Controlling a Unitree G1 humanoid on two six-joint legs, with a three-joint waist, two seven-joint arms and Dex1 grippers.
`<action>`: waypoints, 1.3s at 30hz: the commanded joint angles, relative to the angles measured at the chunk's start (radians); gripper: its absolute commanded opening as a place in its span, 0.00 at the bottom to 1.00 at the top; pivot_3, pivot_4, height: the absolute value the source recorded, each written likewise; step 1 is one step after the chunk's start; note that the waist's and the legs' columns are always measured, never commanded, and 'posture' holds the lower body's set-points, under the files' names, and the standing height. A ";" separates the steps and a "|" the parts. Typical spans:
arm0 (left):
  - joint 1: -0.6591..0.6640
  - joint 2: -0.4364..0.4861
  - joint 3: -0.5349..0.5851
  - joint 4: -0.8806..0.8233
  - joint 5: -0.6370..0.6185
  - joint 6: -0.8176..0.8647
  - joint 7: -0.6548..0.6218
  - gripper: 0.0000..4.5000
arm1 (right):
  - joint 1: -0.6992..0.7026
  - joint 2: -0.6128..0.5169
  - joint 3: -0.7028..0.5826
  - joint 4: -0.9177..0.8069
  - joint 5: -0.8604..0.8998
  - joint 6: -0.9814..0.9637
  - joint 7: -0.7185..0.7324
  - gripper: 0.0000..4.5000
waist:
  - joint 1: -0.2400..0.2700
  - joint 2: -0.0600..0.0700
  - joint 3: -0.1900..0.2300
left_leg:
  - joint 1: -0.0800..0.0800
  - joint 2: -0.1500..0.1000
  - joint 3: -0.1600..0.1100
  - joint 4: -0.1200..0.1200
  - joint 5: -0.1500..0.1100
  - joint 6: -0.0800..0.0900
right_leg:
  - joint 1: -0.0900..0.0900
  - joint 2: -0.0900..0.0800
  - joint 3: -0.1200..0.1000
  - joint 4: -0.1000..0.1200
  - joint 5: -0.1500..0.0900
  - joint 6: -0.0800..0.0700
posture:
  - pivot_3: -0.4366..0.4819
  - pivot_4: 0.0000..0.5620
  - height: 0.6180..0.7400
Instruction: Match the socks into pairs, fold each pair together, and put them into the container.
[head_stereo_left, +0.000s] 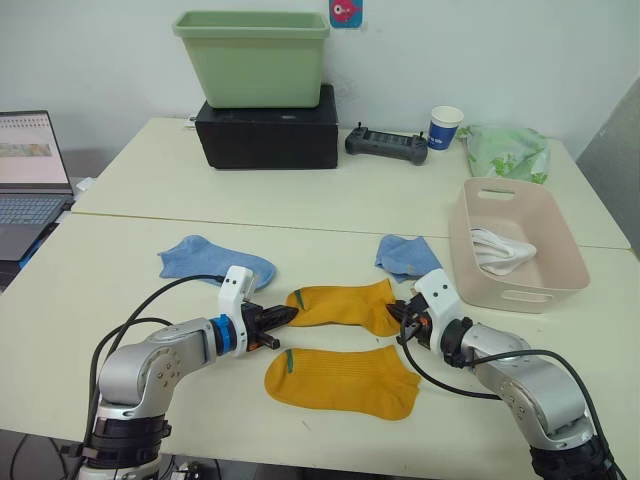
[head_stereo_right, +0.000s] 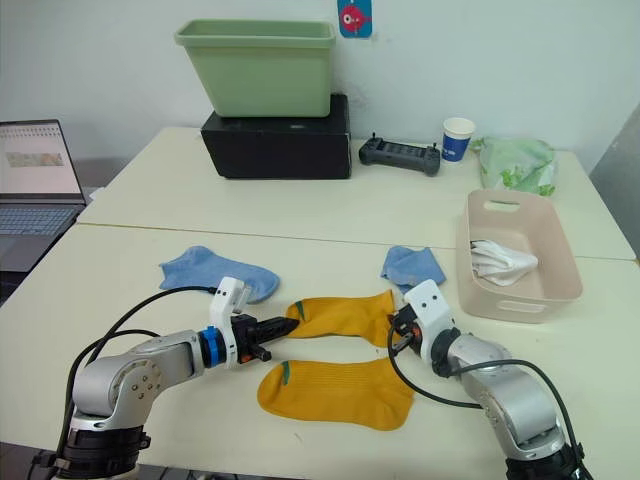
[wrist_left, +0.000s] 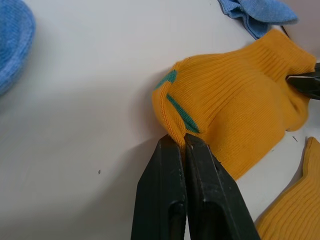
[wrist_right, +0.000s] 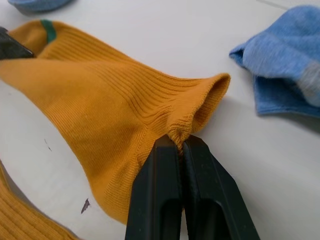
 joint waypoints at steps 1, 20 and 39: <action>-0.001 0.037 0.099 -0.090 -0.083 -0.016 -0.029 0.00 | -0.006 0.021 -0.057 -0.104 0.064 -0.051 0.029 0.01 | 0.000 0.000 0.000 | 0.000 0.000 0.000 0.000 0.000 0.000 | 0.000 0.000 0.000 0.000 0.000 0.000 | 0.48 0.27 0.84; 0.370 0.183 0.172 -0.378 -0.411 0.119 -0.005 0.00 | 0.290 -0.239 -0.282 -0.356 0.512 0.132 0.146 0.01 | 0.000 0.000 0.000 | 0.002 -0.001 -0.005 -0.001 -0.001 0.001 | 0.005 -0.001 0.001 -0.004 0.000 0.000 | 0.48 0.27 0.84; 0.464 0.192 0.002 -0.306 -0.155 -0.183 -0.060 0.00 | 0.428 -0.333 -0.070 -0.292 0.160 -0.144 0.160 0.01 | 0.002 -0.001 0.001 | 0.005 -0.001 -0.007 -0.002 -0.001 0.001 | 0.012 0.002 -0.001 -0.008 -0.001 -0.001 | 0.48 0.27 0.84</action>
